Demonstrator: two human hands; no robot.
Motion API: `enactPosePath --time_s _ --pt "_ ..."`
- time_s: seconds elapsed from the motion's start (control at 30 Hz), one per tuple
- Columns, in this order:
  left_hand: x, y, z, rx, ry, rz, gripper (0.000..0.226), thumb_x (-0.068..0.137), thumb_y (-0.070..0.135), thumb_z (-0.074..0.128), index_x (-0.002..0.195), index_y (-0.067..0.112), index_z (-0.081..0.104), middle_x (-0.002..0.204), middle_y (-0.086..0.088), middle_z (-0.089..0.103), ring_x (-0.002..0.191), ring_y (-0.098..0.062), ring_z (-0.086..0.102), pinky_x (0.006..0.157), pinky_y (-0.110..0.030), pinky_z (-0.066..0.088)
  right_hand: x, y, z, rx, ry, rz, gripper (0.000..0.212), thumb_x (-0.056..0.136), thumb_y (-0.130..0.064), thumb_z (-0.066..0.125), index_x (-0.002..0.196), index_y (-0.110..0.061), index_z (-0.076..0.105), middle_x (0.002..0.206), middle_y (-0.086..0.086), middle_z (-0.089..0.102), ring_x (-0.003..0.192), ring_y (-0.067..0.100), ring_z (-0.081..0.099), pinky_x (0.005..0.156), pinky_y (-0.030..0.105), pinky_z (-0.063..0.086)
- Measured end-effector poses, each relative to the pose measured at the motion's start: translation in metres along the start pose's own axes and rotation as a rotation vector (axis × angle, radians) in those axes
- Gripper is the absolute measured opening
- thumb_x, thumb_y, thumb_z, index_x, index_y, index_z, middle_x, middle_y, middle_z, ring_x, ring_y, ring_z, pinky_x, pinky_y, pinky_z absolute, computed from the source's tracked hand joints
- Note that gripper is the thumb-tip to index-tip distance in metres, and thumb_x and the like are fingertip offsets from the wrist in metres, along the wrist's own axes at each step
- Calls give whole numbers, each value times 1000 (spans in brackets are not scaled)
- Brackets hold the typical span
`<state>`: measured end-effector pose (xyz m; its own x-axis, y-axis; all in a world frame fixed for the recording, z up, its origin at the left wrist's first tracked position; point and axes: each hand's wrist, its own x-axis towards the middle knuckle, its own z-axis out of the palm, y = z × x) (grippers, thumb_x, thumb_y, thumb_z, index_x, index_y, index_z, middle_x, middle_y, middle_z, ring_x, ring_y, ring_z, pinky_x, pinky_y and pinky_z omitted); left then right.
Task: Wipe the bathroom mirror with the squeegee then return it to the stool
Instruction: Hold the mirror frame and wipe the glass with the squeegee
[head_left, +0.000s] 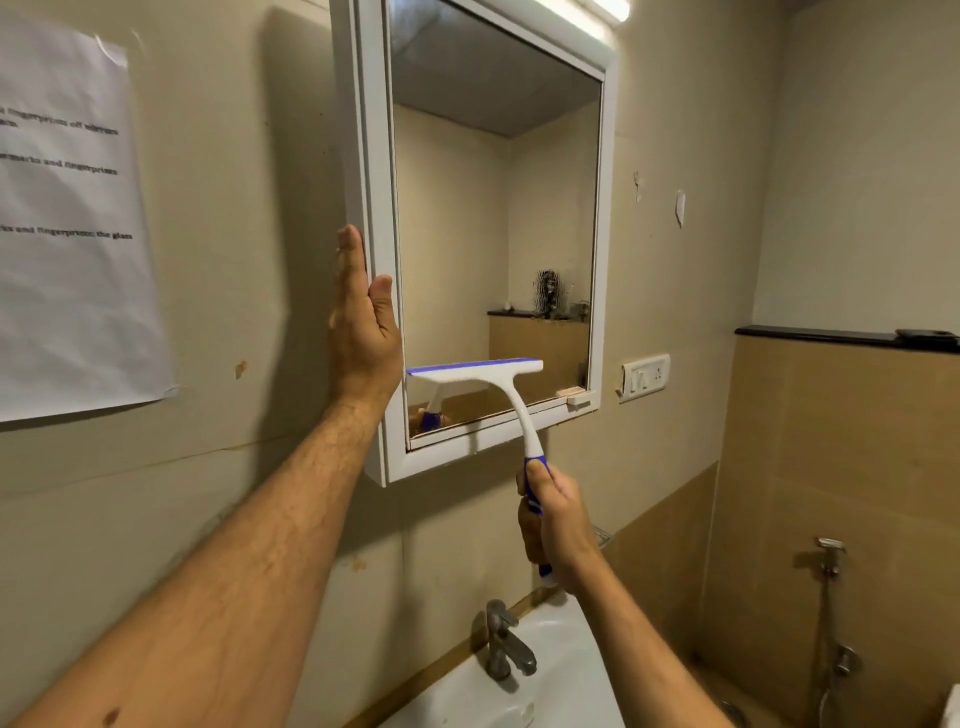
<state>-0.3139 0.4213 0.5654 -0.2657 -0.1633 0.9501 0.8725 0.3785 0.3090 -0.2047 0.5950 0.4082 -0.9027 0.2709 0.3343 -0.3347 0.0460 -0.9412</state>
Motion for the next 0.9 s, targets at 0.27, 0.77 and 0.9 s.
enactPosePath --time_s 0.27,0.77,0.9 --pt "-19 -3 -5 -22 -44 -28 52 104 22 32 153 17 14 159 3 17 145 -12 16 117 -20 18 -27 41 -5 -22 20 88 31 100 -30 43 80 -7 46 54 2 34 42 13 26 43 29 22" --pt "-28 -2 -9 -20 -102 -49 53 103 22 31 152 15 14 159 1 15 146 -13 13 109 -1 9 -20 50 -10 -13 12 62 29 99 -28 44 85 -4 49 55 3 38 43 14 28 42 28 26" --pt "-12 0 -9 -50 -119 -53 54 102 27 29 153 16 12 160 2 13 146 -9 12 109 -1 7 -2 10 -5 31 -8 -2 30 100 -33 42 82 -9 49 53 -1 38 42 14 27 40 25 26"
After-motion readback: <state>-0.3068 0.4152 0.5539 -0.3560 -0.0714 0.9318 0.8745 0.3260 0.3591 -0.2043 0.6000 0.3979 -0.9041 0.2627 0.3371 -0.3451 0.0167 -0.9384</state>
